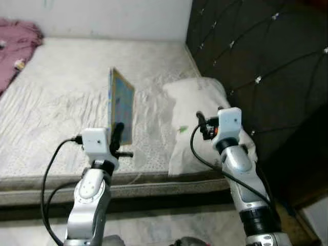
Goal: Clean up the room
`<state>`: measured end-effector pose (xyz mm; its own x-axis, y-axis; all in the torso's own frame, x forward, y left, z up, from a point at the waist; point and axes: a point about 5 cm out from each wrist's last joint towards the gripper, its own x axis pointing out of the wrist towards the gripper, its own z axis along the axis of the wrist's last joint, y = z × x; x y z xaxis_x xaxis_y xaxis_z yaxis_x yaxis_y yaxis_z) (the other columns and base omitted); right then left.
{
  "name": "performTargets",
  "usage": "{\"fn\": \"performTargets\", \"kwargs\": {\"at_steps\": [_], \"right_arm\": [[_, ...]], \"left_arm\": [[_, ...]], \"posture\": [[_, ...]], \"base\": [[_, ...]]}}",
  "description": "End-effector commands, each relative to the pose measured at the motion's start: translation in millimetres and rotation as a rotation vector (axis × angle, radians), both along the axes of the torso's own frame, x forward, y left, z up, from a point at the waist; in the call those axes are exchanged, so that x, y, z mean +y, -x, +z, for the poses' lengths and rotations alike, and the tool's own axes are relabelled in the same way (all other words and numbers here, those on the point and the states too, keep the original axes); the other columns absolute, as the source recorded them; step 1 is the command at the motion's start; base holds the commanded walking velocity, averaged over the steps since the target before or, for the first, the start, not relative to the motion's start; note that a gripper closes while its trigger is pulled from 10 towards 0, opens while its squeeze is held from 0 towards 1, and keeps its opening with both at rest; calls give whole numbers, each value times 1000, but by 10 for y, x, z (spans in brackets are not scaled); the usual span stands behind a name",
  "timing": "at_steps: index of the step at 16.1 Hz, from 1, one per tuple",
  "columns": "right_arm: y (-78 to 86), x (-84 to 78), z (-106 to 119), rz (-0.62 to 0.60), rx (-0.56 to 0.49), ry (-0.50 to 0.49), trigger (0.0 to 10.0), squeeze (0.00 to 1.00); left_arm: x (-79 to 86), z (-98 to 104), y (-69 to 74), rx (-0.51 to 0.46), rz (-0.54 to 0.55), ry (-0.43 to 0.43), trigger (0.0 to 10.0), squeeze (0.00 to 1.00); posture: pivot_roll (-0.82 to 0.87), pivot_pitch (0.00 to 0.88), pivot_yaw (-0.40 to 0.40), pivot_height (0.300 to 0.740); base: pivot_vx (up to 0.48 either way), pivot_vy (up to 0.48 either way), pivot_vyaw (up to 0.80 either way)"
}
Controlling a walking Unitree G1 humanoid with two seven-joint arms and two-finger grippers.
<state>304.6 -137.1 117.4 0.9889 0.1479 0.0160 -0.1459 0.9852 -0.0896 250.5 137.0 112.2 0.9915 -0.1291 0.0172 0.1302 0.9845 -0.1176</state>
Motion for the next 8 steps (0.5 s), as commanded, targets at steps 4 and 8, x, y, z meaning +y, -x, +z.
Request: {"fn": "performTargets", "kwargs": {"at_steps": [4,8], "right_arm": [[-10,21,27,8,-5,0,10000,0],[-20,27,36,14,-9,0,10000,0]], "left_arm": [[-9,144,-15,-68,-20,13,10000,0],[-27,148,-17,-72,-30,18,10000,0]], "posture": [[-68,0,-80,740],[-70,0,-81,740]], "base": [[64,0,0],[287,0,0]]}}
